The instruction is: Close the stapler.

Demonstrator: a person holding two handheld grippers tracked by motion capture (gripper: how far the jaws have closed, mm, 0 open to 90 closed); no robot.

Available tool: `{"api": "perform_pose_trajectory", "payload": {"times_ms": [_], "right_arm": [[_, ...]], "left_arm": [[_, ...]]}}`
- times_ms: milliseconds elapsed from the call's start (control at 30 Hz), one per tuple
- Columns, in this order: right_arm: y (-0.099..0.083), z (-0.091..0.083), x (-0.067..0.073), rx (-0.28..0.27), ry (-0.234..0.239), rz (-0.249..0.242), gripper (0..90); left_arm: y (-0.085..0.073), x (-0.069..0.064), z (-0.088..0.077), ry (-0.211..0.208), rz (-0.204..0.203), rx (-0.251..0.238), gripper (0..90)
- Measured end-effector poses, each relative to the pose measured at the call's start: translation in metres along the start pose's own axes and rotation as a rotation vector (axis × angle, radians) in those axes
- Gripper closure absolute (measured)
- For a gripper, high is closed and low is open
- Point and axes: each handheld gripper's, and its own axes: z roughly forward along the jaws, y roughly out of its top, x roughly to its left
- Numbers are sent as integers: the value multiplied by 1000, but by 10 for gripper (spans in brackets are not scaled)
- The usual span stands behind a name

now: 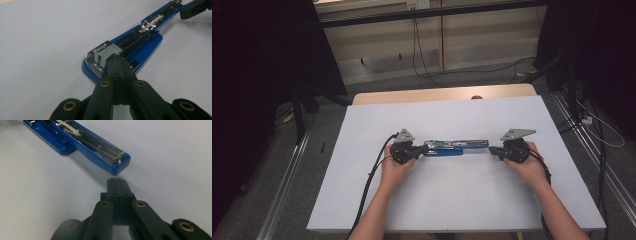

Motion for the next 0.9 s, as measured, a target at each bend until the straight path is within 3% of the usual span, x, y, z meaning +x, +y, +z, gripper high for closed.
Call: {"api": "perform_pose_trajectory", "payload": {"times_ms": [400, 533, 900], "right_arm": [[0, 3, 1, 4, 8, 0, 900], [0, 4, 1, 4, -11, 7, 900], [1, 5, 1, -8, 16, 14, 900]], "left_arm": [[-1, 0, 0, -7, -12, -2, 900], [-1, 0, 0, -5, -16, -2, 900], [-1, 0, 0, -6, -18, -3, 900]]}}
